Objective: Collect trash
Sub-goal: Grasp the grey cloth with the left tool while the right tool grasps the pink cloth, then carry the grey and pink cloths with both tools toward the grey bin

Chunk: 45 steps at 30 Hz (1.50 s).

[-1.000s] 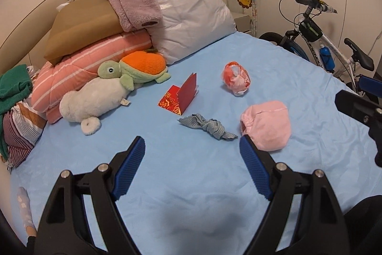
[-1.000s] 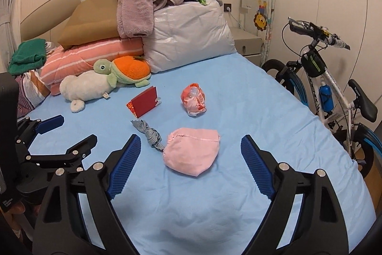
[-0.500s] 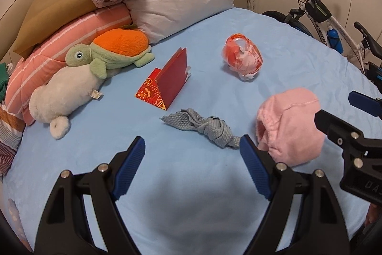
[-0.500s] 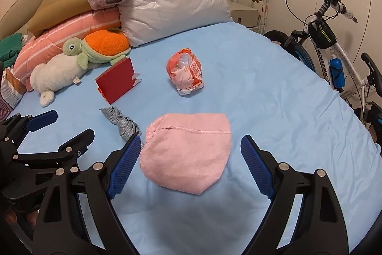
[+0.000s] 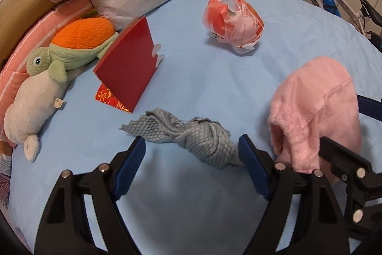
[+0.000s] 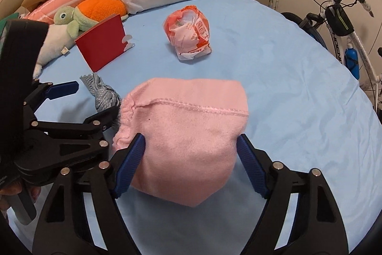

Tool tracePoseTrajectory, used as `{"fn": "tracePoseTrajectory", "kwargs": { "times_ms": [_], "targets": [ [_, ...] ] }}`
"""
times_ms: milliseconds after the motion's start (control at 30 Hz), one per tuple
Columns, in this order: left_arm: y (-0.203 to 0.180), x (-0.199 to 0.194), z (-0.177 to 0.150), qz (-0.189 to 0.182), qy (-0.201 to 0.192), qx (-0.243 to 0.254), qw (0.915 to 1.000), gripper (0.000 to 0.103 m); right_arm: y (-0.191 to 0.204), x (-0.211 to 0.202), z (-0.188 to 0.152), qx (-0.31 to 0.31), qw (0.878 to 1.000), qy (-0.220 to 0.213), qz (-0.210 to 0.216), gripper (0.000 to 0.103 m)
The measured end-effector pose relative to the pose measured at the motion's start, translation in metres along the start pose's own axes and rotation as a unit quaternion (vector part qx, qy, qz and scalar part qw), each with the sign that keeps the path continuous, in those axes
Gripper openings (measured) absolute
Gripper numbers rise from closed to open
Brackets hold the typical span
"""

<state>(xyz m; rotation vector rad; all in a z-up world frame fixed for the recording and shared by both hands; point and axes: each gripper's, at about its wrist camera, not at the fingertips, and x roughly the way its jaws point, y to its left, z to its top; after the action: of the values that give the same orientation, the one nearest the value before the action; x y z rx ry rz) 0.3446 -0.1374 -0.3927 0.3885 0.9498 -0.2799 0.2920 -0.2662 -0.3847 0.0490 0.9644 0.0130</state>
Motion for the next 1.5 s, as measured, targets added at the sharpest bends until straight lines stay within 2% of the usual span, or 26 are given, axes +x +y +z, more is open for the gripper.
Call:
{"fn": "tracePoseTrajectory", "kwargs": {
  "times_ms": [67, 100, 200, 267, 333, 400, 633, 967, 1267, 1500],
  "targets": [
    [-0.005, 0.009, 0.001, -0.012, 0.009, 0.004, 0.9999, 0.066, 0.001, 0.002, 0.0, -0.004, 1.0, 0.003, 0.007, 0.059],
    [-0.007, 0.013, 0.001, -0.018, 0.013, 0.005, 0.9998, 0.06, 0.001, 0.003, 0.0, -0.005, 1.0, 0.004, 0.011, 0.051],
    [-0.011, 0.017, 0.003, -0.016, 0.005, 0.004, 0.9998, 0.056, 0.001, 0.006, 0.0, -0.005, 1.0, 0.007, 0.023, 0.038],
    [-0.011, 0.017, 0.004, -0.025, 0.004, 0.003, 0.9997, 0.048, 0.0, 0.004, 0.001, -0.004, 1.0, 0.005, 0.029, 0.033],
    [-0.013, 0.016, 0.005, -0.033, 0.002, 0.007, 0.9994, 0.035, 0.001, 0.002, 0.003, -0.004, 0.999, 0.003, 0.035, 0.029],
    [-0.018, 0.014, 0.004, -0.03, -0.003, 0.02, 0.9994, 0.031, 0.0, 0.0, 0.003, -0.003, 0.999, 0.0, 0.039, 0.025],
    [-0.018, -0.003, -0.001, -0.029, -0.009, 0.02, 0.9993, 0.029, -0.002, -0.005, 0.005, 0.0, 0.999, -0.009, 0.05, 0.022],
    [-0.02, -0.072, -0.021, -0.015, -0.026, 0.022, 0.9993, 0.029, -0.004, -0.032, 0.003, -0.006, 0.999, -0.032, 0.042, 0.021],
    [-0.048, -0.173, -0.032, -0.016, -0.07, 0.055, 0.9959, 0.029, -0.021, -0.122, -0.008, 0.006, 0.997, -0.069, 0.041, 0.021],
    [-0.09, -0.247, -0.034, -0.038, -0.113, 0.097, 0.9882, 0.029, -0.064, -0.212, -0.026, 0.036, 0.994, -0.1, 0.031, 0.021]
  ]
}}
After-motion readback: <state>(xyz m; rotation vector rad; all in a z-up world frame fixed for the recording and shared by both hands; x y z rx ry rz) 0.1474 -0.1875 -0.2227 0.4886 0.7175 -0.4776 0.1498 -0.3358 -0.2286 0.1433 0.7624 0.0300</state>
